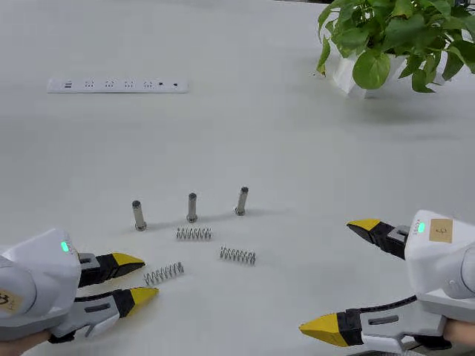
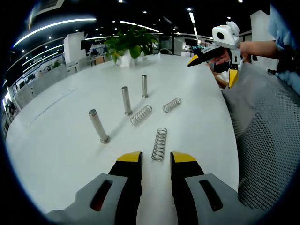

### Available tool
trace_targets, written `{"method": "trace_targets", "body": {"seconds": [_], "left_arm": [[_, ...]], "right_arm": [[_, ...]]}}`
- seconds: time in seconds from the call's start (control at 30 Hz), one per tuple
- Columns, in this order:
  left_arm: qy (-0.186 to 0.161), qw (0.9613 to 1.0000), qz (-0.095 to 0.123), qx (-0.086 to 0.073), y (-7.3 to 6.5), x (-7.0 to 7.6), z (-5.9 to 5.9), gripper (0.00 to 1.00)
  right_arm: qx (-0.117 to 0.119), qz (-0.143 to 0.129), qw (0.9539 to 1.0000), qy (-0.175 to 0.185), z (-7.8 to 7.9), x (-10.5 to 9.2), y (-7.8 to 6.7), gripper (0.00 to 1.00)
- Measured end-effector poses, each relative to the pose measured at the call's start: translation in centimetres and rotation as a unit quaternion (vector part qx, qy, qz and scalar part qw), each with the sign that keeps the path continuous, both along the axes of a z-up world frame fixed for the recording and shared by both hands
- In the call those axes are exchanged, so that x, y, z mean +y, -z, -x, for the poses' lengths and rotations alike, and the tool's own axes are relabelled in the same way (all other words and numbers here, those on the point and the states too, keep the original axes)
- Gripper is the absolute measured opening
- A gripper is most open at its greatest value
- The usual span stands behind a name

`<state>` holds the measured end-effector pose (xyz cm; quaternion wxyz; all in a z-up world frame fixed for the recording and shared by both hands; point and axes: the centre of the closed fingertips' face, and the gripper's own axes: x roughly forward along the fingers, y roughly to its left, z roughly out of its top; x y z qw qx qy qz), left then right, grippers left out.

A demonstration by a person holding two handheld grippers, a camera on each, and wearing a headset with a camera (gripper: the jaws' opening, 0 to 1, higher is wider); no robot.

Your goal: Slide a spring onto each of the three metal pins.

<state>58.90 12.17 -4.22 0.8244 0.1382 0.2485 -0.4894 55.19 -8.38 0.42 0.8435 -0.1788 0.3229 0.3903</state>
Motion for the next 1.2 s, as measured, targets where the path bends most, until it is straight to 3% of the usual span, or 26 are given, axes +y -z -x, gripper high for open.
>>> {"method": "trace_targets", "body": {"seconds": [0.33, 0.67, 1.0, 1.13, 1.2], "left_arm": [[0.008, 0.9999, -0.007, 0.005, 0.33, -0.20, 0.06, 0.14], [0.034, 0.9983, -0.048, 0.000, 0.36, -0.56, 0.02, 0.11], [0.038, 0.9971, -0.063, 0.021, 0.39, -0.62, 0.05, 0.08], [0.041, 0.9956, -0.079, 0.029, 0.47, -0.66, -0.07, 0.08], [0.036, 0.9948, -0.085, 0.042, 0.48, -0.64, -0.06, 0.07]], "right_arm": [[0.002, 0.000, 1.0000, 0.001, 0.06, -0.03, 0.05, 0.99], [0.003, 0.001, 1.0000, -0.002, 0.07, 0.13, 0.15, 0.99], [0.004, -0.001, 1.0000, -0.002, 0.19, 0.22, 0.18, 0.99], [0.004, -0.002, 1.0000, -0.002, 0.19, 0.25, 0.19, 0.99], [0.004, -0.002, 1.0000, -0.003, 0.18, 0.29, 0.18, 0.99]]}}
